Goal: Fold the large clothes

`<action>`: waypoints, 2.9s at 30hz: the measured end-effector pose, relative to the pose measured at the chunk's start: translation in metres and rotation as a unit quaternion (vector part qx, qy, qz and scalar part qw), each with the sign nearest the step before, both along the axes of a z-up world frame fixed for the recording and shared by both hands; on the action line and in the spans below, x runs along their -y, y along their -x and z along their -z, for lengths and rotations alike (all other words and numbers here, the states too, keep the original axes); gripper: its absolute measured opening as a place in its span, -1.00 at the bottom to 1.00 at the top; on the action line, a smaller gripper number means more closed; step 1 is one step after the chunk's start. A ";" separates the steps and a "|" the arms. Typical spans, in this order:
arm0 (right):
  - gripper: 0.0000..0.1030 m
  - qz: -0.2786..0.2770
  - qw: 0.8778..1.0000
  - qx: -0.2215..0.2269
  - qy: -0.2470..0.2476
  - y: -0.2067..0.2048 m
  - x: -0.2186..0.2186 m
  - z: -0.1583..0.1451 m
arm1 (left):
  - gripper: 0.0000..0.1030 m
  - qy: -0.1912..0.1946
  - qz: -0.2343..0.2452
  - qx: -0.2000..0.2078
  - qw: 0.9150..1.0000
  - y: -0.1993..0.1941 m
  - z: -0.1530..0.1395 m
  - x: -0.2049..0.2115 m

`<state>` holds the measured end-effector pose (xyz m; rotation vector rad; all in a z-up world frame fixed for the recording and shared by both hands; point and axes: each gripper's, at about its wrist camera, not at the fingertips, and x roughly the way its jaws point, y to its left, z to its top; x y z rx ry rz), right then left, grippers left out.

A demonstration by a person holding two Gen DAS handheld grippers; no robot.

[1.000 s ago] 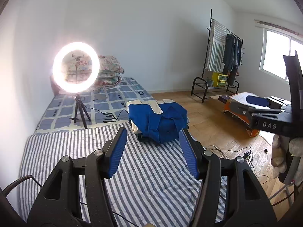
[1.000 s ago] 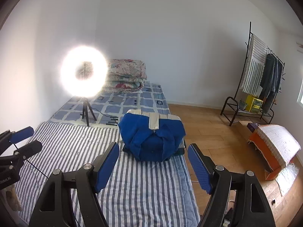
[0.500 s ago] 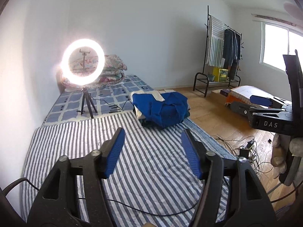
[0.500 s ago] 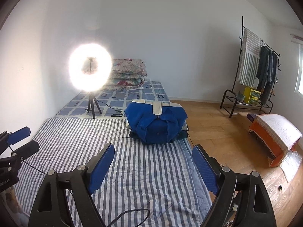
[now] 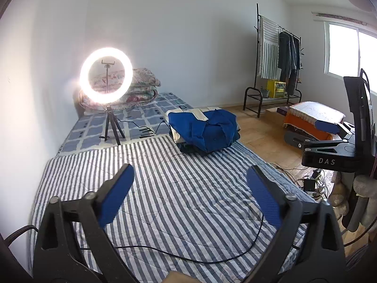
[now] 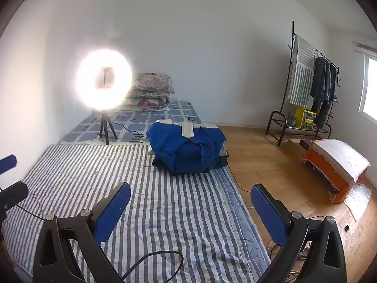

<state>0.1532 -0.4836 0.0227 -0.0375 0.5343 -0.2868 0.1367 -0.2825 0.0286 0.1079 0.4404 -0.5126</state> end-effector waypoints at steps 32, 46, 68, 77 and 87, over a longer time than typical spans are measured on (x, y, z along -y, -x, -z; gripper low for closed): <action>0.99 0.029 0.999 -0.004 -0.041 0.003 0.012 0.019 | 1.00 -0.042 -0.049 -0.012 0.998 0.003 0.018 -0.001; 0.99 0.026 0.999 -0.007 -0.039 0.001 0.012 0.021 | 1.00 -0.042 -0.044 -0.011 0.998 0.008 0.018 0.003; 0.99 0.027 0.999 -0.008 -0.042 0.001 0.013 0.023 | 1.00 -0.042 -0.042 -0.011 0.998 0.010 0.017 0.005; 0.99 0.027 0.999 -0.008 -0.043 0.001 0.013 0.023 | 1.00 -0.042 -0.042 -0.011 0.998 0.011 0.017 0.007; 0.99 0.027 0.999 -0.008 -0.043 0.001 0.012 0.023 | 1.00 -0.042 -0.042 -0.010 0.998 0.012 0.017 0.007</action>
